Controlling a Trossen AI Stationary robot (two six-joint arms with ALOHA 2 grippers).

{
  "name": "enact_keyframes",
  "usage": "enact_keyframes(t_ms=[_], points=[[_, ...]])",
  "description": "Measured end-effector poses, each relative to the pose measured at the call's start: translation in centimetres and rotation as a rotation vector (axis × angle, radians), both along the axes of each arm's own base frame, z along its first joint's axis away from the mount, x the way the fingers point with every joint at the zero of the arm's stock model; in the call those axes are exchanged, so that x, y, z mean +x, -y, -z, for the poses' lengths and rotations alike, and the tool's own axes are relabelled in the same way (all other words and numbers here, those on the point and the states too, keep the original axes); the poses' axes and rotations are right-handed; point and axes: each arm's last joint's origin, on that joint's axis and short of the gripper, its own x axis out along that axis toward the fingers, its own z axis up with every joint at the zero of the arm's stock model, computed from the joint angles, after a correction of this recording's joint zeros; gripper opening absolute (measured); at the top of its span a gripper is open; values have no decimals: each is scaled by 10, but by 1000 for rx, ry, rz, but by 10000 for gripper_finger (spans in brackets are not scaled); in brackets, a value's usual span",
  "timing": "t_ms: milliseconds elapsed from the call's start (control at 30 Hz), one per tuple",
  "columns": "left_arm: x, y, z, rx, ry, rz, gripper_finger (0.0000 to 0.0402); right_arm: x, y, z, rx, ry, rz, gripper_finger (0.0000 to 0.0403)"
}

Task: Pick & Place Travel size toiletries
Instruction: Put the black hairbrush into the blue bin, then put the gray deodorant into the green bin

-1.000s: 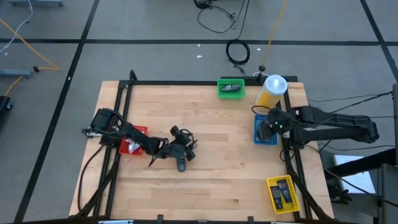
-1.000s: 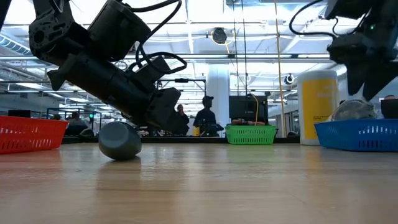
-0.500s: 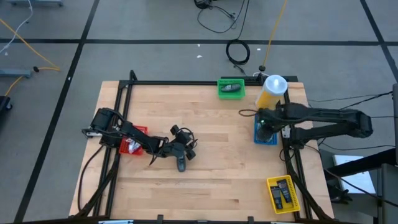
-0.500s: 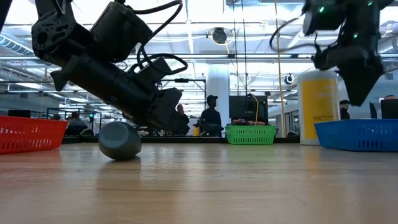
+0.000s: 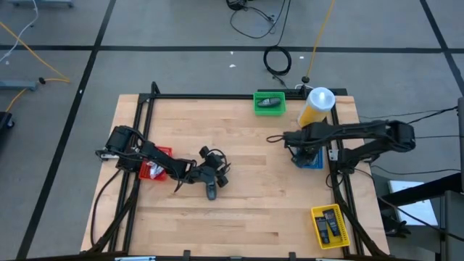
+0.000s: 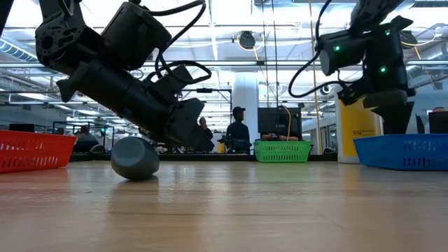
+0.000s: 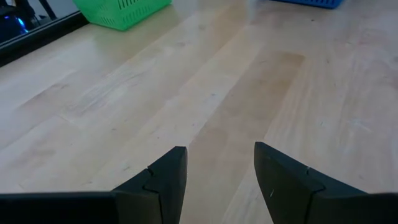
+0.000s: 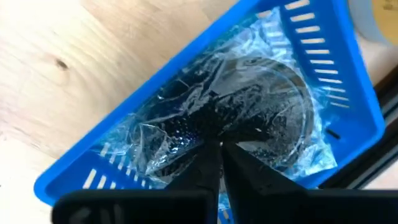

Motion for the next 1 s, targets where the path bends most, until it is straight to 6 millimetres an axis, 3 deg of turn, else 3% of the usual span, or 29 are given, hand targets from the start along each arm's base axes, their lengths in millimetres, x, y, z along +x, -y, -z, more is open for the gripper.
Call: enact_keyframes(t_ms=[267,467,600,700,867,1000], points=[[0,0,0,-1,-1,2,186,1,0,3,20,-33,-108,5],[0,0,0,-1,-1,2,186,1,-5,-28,-37,69,-87,1],[0,0,0,0,-1,2,186,15,-10,-42,-88,315,-103,1],[0,0,0,0,-1,2,186,43,-18,-41,-132,565,-285,1],[-9,6,-1,81,-108,22,186,87,-35,-20,-277,900,-653,1],[-26,16,-28,176,-157,-17,186,109,-45,5,-327,1146,-934,6]])
